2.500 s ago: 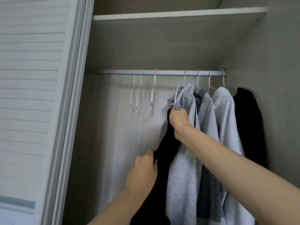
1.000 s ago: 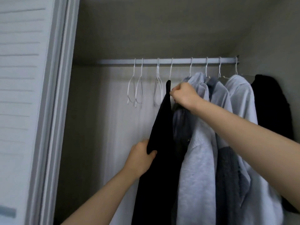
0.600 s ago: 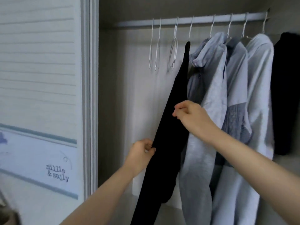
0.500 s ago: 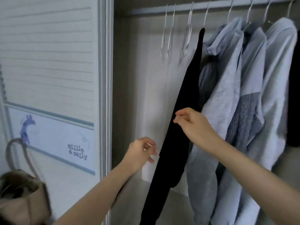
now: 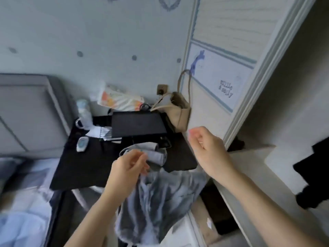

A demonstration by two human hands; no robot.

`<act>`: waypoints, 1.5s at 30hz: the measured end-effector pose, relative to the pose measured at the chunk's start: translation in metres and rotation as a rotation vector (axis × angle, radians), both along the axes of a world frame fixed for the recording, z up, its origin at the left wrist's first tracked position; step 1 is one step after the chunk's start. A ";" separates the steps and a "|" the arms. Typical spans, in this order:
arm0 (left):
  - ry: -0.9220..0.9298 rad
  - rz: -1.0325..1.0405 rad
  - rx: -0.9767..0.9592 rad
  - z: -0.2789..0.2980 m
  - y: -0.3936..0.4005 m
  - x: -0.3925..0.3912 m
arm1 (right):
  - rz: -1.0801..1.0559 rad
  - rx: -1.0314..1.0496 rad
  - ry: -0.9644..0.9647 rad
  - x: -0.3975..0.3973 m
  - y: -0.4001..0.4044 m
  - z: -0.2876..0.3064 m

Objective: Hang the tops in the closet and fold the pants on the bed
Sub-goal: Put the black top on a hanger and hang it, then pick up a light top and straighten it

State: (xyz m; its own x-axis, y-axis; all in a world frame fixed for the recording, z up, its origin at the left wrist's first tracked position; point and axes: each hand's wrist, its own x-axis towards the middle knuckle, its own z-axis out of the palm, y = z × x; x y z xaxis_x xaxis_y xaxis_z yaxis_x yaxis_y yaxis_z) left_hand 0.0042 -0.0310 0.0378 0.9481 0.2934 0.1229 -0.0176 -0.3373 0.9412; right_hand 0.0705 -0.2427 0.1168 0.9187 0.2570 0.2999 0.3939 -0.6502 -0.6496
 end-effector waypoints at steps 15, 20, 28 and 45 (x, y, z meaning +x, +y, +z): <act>0.429 0.951 -0.315 -0.177 0.157 -0.408 | 0.752 -0.311 0.432 -0.233 0.278 -0.165; 0.630 1.112 -0.413 -0.235 0.203 -0.520 | 0.896 -0.496 0.546 -0.323 0.391 -0.223; 1.134 0.906 -0.388 -0.338 0.293 -0.633 | 0.960 -0.739 0.760 -0.410 0.518 -0.347; 1.321 0.779 -0.013 -0.594 0.423 -0.620 | 0.756 -0.874 1.045 -0.436 0.677 -0.693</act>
State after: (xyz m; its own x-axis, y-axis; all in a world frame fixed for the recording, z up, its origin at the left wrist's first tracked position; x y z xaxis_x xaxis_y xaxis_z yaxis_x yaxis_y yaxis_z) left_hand -0.6162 0.3925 -0.5559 -0.0102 0.7477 -0.6640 0.9791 0.1423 0.1452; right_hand -0.3655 0.4340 -0.5760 0.1981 0.4864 -0.8510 0.4234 -0.8255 -0.3733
